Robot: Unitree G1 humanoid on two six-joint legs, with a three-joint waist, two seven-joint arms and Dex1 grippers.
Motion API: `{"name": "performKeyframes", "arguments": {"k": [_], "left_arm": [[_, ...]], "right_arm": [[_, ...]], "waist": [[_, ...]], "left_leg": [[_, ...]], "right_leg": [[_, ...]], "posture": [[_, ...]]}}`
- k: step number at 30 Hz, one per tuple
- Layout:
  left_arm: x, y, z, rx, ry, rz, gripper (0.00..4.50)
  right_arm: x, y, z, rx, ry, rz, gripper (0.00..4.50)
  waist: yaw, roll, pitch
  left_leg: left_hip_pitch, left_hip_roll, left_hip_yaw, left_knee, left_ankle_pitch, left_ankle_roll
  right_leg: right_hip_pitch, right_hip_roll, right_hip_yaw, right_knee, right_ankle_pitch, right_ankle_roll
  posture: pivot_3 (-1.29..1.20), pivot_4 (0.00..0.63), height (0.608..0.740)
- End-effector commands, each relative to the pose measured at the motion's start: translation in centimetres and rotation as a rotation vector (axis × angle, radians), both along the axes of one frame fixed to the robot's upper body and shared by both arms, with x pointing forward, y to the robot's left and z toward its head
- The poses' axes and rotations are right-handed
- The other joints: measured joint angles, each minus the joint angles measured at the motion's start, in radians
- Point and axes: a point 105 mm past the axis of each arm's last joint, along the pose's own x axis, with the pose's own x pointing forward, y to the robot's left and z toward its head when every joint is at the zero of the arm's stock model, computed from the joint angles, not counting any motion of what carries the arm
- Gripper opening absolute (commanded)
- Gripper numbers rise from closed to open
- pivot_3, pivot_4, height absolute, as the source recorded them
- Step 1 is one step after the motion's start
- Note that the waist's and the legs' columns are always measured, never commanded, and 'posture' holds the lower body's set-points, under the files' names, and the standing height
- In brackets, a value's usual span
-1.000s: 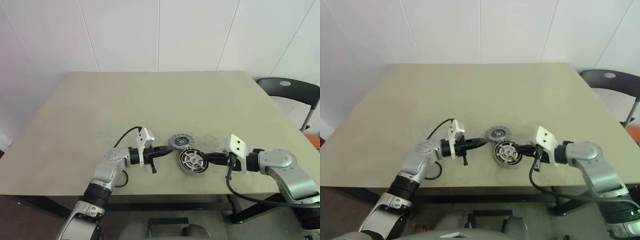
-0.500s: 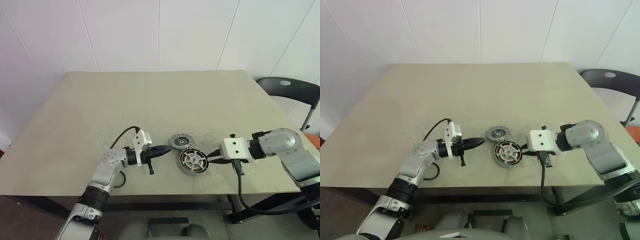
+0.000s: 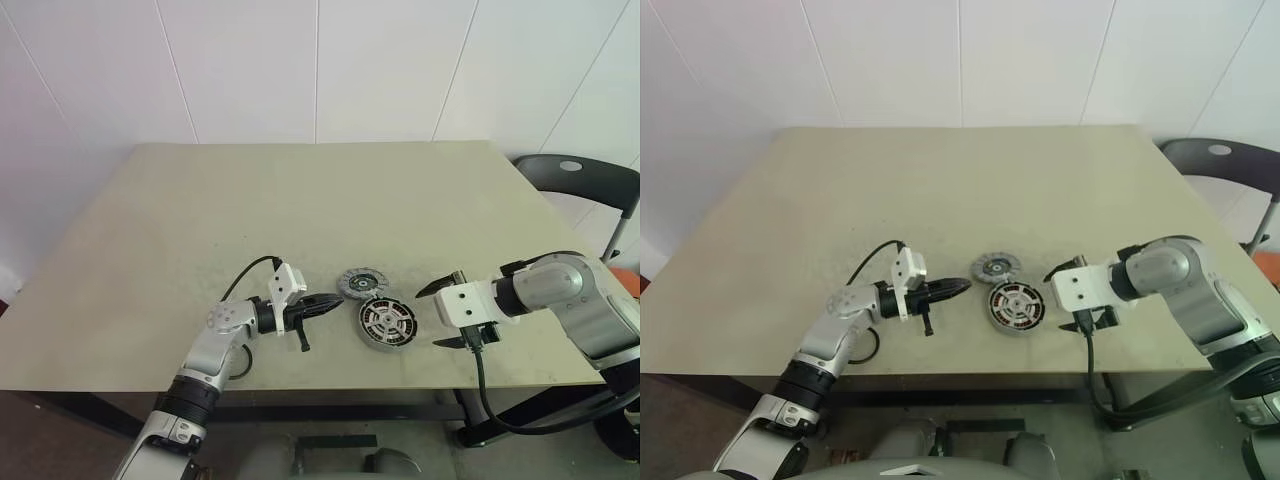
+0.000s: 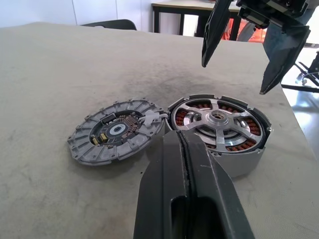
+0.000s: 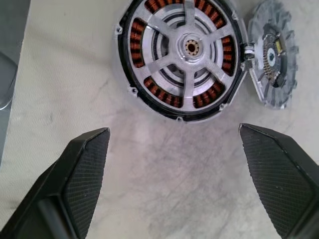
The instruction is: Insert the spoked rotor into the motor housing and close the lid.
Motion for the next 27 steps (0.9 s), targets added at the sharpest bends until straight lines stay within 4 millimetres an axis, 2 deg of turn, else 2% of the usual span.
{"name": "performKeyframes", "arguments": {"k": [1,14,17,24,27], "left_arm": [[0.2,-0.6,0.6,-0.002,-0.051,-0.012,0.0],[0.6,-0.8,0.0,0.009,-0.064,0.003,0.0],[0.7,-0.8,0.0,0.011,-0.065,0.008,0.0],[0.8,-0.9,-0.9,0.022,-0.055,0.017,0.0],[0.9,-0.7,-1.4,0.029,-0.051,0.02,0.0]], "right_arm": [[0.4,0.4,-0.7,0.028,-0.017,-0.031,4.36],[0.9,1.4,-2.7,0.017,-0.04,-0.045,4.36],[1.3,1.5,-3.3,0.015,-0.04,-0.055,3.77],[2.5,1.3,-3.4,0.034,-0.075,-0.108,1.6],[2.6,1.3,-3.5,0.04,-0.08,-0.109,1.6]], "waist": [[-0.001,0.0,0.0],[-0.001,0.0,0.0],[-0.002,0.0,0.0],[-0.004,0.0,0.0],[-0.004,0.0,0.0]], "left_leg": [[0.0,0.0,0.0,0.0,0.0,0.0],[0.0,0.0,0.0,0.0,0.0,0.0],[0.001,0.0,0.0,0.0,0.0,0.0],[0.001,0.0,0.0,0.001,0.0,0.0],[0.001,0.0,0.0,0.001,0.0,0.0]], "right_leg": [[0.0,0.0,0.0,0.0,0.0,0.0],[0.0,0.0,0.0,0.0,0.0,0.0],[0.0,0.0,0.0,0.0,0.0,0.0],[0.001,0.001,0.0,0.001,0.0,0.0],[0.001,0.001,0.0,0.002,0.0,-0.001]], "posture": [[0.0,0.0,0.74],[0.0,0.0,0.74],[0.0,0.0,0.74],[0.0,0.0,0.74],[0.0,0.0,0.74]]}}
